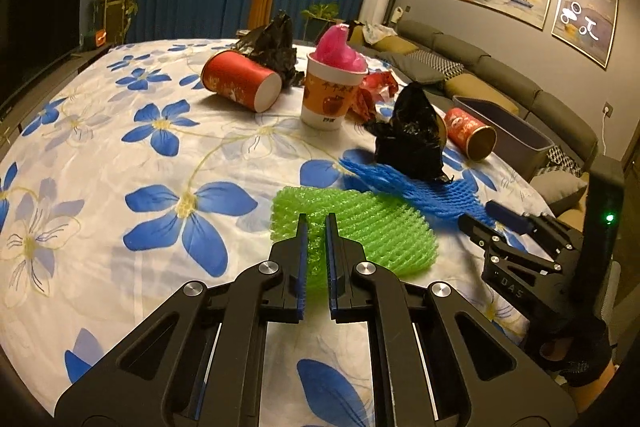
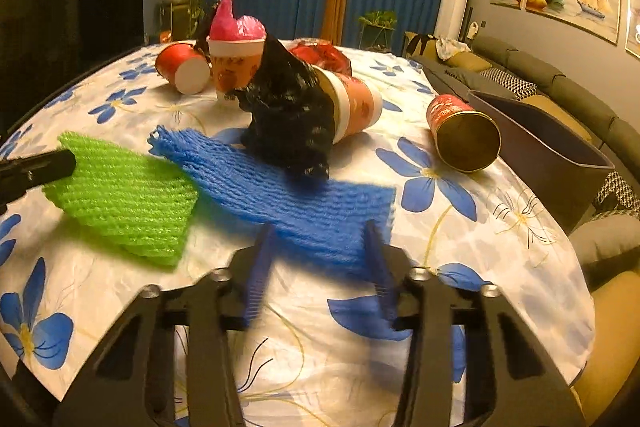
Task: Collect trash
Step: 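Close the left tool on the green foam mesh sleeve, then grasp the blue foam mesh sleeve with the right tool while the left tool holds the green sleeve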
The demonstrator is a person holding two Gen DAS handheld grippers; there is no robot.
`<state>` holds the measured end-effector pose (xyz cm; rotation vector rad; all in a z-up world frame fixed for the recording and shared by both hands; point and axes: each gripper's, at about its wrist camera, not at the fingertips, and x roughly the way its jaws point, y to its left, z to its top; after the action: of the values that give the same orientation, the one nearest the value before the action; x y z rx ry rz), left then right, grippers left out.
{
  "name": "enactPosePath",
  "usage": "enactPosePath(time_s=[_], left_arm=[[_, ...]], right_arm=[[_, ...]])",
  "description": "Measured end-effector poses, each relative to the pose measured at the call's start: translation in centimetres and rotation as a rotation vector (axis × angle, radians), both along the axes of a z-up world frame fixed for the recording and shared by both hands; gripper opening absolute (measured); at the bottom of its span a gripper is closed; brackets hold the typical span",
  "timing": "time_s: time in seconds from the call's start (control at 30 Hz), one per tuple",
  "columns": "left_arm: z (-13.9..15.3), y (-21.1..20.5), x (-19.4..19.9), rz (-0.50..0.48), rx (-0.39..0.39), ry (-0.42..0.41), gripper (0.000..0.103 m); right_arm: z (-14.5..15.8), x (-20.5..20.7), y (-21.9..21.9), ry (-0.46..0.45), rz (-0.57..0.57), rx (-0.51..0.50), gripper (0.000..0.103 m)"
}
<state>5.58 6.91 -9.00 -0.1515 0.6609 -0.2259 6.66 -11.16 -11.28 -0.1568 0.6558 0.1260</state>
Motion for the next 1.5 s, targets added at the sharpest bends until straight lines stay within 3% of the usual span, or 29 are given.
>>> enactPosePath(time_s=[0.07,0.23,0.57,0.73,0.8,0.83,0.87,1.23,1.33,1.5], left_arm=[[0.1,-0.1,0.0,0.001,0.006,-0.007,0.007],[0.5,-0.3,-0.1,0.006,0.022,-0.024,0.007],[2.1,0.1,-0.7,0.021,0.029,-0.076,0.007],[2.2,-0.1,-0.6,0.022,0.031,-0.078,0.007],[2.1,-0.1,-0.7,0.021,0.028,-0.079,0.007],[2.2,-0.2,-0.6,0.020,0.026,-0.082,0.007],[2.3,-0.3,-0.6,0.019,0.025,-0.085,0.007],[3.7,-1.3,0.1,-0.003,0.022,-0.119,0.007],[3.8,-1.5,0.3,-0.008,0.024,-0.120,0.006],[4.2,-1.0,0.1,0.003,0.029,-0.128,0.006]], right_arm=[[-0.2,0.2,0.0,0.018,0.005,-0.006,0.017],[0.0,0.0,-0.5,0.012,0.008,0.017,0.001],[3.6,-2.5,-2.3,-0.085,0.029,0.102,0.001],[2.9,-2.3,-2.2,-0.055,0.050,0.109,0.001],[2.7,-2.3,-1.7,-0.042,0.075,0.109,0.014],[2.6,-2.2,-1.4,-0.041,0.085,0.106,0.031],[2.5,-2.2,-1.1,-0.045,0.094,0.103,0.037],[1.5,1.2,1.9,0.026,0.147,0.007,0.036],[1.1,2.3,2.2,0.046,0.146,-0.003,0.008],[2.1,1.0,1.7,-0.003,0.172,0.054,0.008]])
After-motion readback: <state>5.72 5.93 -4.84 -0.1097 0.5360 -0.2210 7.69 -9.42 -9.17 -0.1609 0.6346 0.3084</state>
